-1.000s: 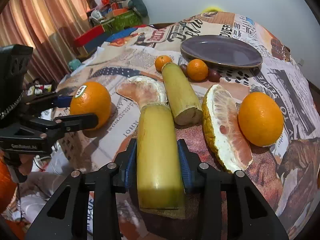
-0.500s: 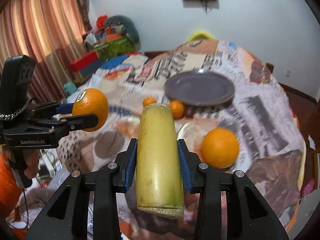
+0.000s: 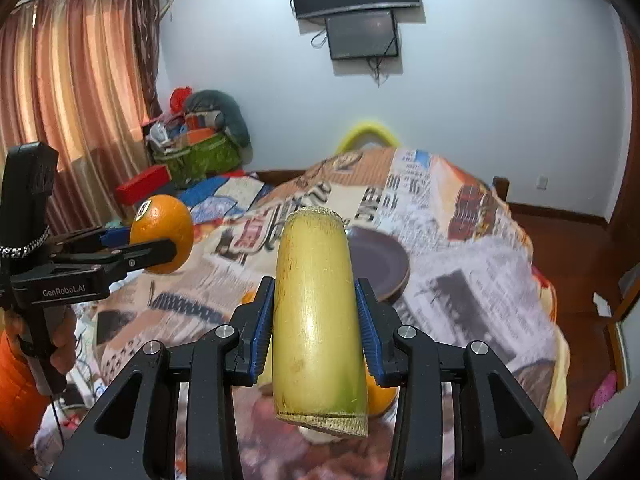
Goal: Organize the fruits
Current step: 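Carry the orange and yellow stalk onto the grey plate with both grippers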
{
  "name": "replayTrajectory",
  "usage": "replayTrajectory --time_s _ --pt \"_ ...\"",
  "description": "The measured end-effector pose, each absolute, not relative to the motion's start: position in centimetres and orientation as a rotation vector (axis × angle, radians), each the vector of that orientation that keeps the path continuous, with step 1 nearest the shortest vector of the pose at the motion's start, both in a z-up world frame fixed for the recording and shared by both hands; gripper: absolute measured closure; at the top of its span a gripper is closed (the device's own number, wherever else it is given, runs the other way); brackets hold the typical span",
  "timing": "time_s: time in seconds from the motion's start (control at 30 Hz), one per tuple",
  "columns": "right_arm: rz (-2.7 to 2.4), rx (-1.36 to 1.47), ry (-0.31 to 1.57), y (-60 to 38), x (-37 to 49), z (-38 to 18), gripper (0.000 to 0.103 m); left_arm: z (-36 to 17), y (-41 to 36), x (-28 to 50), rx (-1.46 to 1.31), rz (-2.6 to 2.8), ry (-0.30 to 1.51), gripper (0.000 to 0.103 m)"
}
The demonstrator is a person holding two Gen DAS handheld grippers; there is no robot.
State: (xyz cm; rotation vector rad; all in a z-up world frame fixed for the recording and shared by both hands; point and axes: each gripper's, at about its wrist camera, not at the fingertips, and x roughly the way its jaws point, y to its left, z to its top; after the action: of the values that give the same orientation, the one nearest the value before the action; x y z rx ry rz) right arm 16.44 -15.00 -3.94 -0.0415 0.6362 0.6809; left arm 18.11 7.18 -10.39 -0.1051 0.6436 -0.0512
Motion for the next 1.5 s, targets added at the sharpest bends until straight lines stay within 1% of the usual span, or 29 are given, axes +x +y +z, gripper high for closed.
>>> replayTrajectory --time_s 0.2,0.43,0.77,0.97,1.1,1.5 --pt "0.668 -0.037 0.599 -15.0 18.4 -3.2 0.067 -9.6 7.5 20.3 -0.1 -0.047 0.623 0.036" --pt "0.657 -0.036 0.593 -14.7 21.2 -3.7 0.067 -9.5 7.5 23.5 -0.092 -0.051 0.61 0.036" --pt "0.63 -0.02 0.619 -13.9 25.7 -5.3 0.067 -12.5 7.9 28.9 -0.093 -0.059 0.668 0.036" --pt "0.614 -0.065 0.628 -13.1 28.0 -6.6 0.067 -14.6 8.2 32.0 -0.094 -0.063 0.714 0.036" --pt "0.616 -0.074 0.666 -12.7 29.7 -8.0 0.067 -16.2 8.6 34.0 -0.092 -0.054 0.752 0.036" --pt "0.648 -0.146 0.865 -10.6 34.4 -13.3 0.067 -21.2 8.6 38.3 -0.079 -0.086 0.907 0.036"
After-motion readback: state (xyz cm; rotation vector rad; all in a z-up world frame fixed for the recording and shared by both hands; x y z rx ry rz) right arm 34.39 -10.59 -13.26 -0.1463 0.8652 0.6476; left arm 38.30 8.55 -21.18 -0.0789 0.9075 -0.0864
